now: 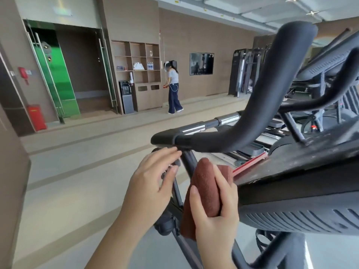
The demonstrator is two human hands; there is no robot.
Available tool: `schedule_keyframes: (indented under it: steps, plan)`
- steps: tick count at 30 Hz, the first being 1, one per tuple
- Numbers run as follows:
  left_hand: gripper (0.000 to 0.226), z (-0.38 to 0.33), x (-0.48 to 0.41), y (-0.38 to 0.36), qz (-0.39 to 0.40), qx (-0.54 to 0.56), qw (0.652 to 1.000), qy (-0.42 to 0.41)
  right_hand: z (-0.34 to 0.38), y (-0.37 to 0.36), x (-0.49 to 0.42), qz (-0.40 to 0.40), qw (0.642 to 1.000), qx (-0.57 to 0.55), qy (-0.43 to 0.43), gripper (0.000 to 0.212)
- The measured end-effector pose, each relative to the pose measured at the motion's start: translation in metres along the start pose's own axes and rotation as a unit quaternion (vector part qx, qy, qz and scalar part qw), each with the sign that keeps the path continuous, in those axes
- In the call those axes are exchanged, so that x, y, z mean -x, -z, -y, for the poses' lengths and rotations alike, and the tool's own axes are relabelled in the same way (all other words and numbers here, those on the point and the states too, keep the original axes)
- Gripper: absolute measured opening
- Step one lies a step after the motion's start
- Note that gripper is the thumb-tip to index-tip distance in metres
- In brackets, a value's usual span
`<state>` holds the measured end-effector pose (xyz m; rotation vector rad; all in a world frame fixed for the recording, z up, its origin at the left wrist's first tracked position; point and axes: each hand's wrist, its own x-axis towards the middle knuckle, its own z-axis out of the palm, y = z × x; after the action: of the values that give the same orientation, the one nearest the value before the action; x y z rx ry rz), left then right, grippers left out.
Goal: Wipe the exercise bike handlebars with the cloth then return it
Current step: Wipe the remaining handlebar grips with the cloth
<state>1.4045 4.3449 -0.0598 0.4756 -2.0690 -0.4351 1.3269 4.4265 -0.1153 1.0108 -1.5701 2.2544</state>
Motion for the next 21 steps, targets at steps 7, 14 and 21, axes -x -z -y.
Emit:
schedule_keyframes:
  steps: [7,14,21]
  plan:
    - [0.032,0.077,0.029,0.057,-0.024,-0.150,0.988,0.039,-0.001,-0.063,0.028,0.108,0.993,0.045,-0.029,0.051]
    - [0.032,0.162,0.059,0.135,-0.023,-0.235,0.970,0.060,-0.002,-0.161,0.065,0.239,0.961,0.121,-0.068,0.053]
    - [0.039,0.251,0.091,0.199,-0.006,-0.283,0.954,0.096,-0.011,-0.262,0.113,0.313,0.934,0.155,-0.070,0.051]
